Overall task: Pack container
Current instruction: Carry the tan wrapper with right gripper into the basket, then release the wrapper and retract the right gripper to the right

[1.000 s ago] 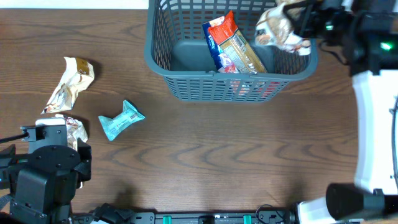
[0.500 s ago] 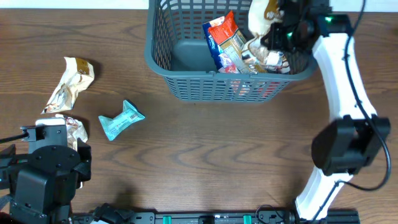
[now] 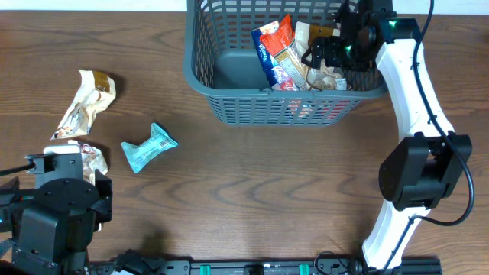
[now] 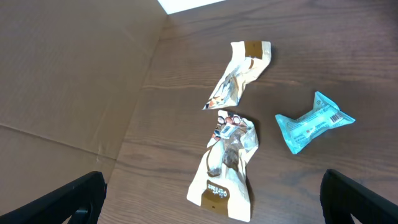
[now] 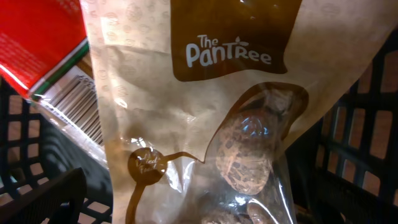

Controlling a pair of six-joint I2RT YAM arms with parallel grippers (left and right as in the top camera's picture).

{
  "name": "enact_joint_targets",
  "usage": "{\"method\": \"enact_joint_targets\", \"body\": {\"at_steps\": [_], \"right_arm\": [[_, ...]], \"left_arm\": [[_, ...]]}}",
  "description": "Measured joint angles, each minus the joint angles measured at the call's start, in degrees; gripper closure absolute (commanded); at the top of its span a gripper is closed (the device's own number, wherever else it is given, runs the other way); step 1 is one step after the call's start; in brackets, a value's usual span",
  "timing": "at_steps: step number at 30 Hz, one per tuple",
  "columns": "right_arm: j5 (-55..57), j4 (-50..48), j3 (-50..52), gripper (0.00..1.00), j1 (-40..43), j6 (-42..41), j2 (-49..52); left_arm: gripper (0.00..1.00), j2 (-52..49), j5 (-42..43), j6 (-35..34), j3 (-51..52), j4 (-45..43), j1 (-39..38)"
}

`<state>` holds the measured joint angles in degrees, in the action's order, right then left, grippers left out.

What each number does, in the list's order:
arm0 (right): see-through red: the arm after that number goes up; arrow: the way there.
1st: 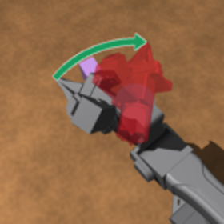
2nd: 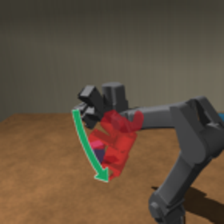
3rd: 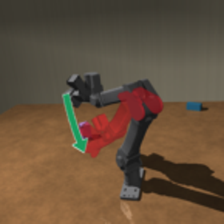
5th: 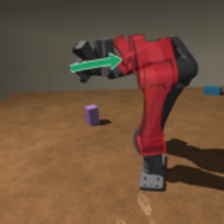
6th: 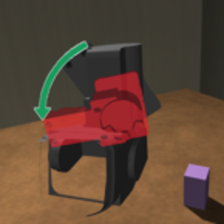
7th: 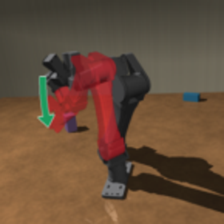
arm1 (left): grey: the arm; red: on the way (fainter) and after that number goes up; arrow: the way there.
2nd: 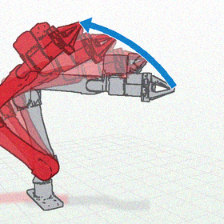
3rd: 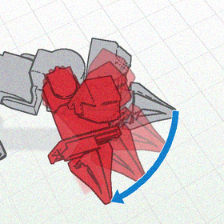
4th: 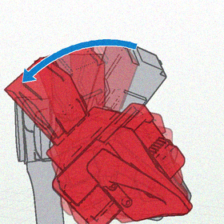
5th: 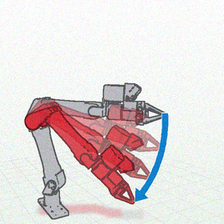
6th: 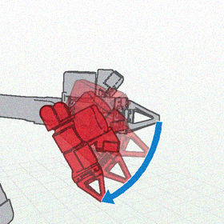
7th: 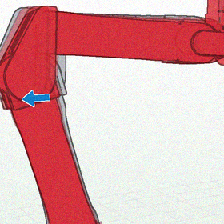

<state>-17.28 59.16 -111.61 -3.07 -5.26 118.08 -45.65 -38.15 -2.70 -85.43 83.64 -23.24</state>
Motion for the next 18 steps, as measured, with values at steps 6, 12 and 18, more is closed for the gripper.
{"method": "enact_joint_targets", "body": {"at_steps": [6, 12, 18], "right_arm": [[-1.0, 4.0, -6.0, 0.01, 0.0, 0.0, 0.4], [-3.7, 7.0, -23.3, 0.01, 0.3, -0.1, 0.5], [-5.4, 11.6, -41.3, 0.01, 0.5, -0.9, 0.5]], "left_arm": [[0.01, 0.0, 0.0, 0.0, 0.0, 0.0, 0.0], [0.01, 0.0, 0.0, 0.0, 0.0, 0.0, 0.0], [0.01, 0.0, 0.0, 0.0, 0.0, 0.0, 0.0]]}}
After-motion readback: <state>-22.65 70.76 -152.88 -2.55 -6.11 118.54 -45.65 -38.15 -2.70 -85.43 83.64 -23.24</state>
